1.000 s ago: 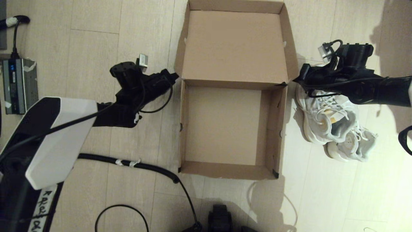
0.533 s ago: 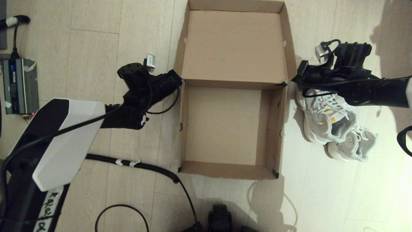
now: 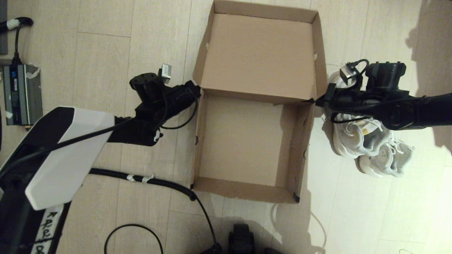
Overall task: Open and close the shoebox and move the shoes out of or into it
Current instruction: Put the shoes into the shoe box
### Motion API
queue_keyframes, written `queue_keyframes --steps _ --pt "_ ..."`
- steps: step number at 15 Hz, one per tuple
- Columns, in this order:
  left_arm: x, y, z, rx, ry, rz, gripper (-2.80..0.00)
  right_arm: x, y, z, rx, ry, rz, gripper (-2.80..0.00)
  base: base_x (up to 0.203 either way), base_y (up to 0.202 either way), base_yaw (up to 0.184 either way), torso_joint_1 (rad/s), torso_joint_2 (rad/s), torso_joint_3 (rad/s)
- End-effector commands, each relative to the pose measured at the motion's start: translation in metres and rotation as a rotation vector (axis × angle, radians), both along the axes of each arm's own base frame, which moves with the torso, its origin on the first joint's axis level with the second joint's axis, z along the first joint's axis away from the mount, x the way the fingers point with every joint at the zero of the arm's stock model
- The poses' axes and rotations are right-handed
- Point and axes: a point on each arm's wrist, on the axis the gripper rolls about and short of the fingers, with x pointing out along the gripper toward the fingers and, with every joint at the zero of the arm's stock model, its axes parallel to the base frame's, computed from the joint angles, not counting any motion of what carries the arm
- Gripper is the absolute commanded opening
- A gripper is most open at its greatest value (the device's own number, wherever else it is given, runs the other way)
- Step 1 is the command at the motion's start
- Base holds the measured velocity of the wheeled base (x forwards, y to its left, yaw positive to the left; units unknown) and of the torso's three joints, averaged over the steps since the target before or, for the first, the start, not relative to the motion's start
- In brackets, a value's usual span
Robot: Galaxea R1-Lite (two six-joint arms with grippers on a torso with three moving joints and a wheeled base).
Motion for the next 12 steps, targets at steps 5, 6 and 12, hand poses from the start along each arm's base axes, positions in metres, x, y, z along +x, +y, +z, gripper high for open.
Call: queue_keyframes --steps 5,6,12 --pt "-0.031 0.013 -0.031 0.018 0.067 0.002 -2.80 -0.039 0.004 -0.037 -0.005 0.057 0.016 -2.80 0.000 0.000 0.000 0.000 0.00 0.000" --pt "-0.038 0.014 -0.035 0.019 0.070 0.000 -2.80 -0.043 0.005 -0.041 -0.006 0.054 0.016 -2.80 0.000 0.000 0.000 0.000 0.00 0.000" --pt "-0.079 0.023 -0.050 0.024 0.090 -0.005 -2.80 -0.046 -0.009 -0.048 -0.083 0.012 -0.133 -2.80 0.000 0.000 0.000 0.000 0.00 0.000"
